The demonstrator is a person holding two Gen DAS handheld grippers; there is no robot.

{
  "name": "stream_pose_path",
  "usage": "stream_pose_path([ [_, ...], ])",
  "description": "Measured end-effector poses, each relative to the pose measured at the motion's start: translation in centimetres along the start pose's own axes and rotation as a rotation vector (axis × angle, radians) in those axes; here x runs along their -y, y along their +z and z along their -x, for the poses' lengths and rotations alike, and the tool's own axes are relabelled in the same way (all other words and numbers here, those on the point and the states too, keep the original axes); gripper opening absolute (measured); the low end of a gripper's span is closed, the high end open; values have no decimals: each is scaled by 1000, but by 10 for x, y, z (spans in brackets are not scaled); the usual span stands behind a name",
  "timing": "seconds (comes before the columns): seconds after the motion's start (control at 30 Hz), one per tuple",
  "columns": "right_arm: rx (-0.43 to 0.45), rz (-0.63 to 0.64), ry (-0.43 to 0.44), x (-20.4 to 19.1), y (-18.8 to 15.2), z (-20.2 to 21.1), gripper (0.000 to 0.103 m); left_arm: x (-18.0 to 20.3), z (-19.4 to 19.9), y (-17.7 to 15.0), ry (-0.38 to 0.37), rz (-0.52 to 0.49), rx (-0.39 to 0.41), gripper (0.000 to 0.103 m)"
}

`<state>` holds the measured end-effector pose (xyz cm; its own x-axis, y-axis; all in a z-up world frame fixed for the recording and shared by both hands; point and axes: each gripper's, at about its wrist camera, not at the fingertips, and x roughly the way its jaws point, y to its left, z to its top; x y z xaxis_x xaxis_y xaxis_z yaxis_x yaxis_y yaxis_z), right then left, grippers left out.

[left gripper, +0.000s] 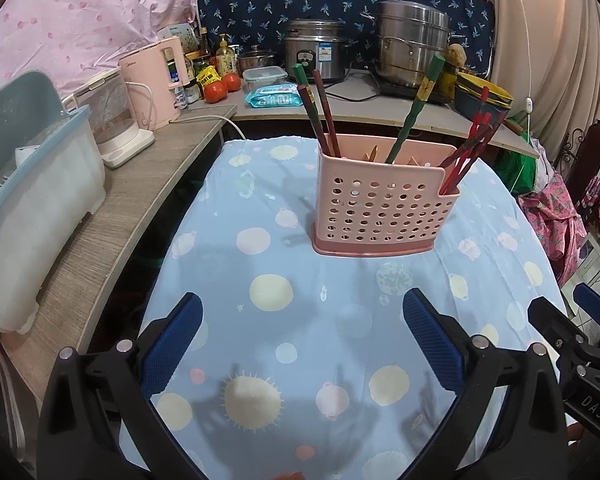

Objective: Organize utensils

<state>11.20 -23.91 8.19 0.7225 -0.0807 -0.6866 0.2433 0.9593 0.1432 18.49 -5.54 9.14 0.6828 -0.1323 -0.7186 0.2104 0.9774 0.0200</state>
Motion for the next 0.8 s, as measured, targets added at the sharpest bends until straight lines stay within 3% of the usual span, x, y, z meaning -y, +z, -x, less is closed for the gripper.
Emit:
stream_pose_path([
  [0.8,-14,-5,-6,5,1,-8,86,3,-6,1,-1,-11,-1,96],
])
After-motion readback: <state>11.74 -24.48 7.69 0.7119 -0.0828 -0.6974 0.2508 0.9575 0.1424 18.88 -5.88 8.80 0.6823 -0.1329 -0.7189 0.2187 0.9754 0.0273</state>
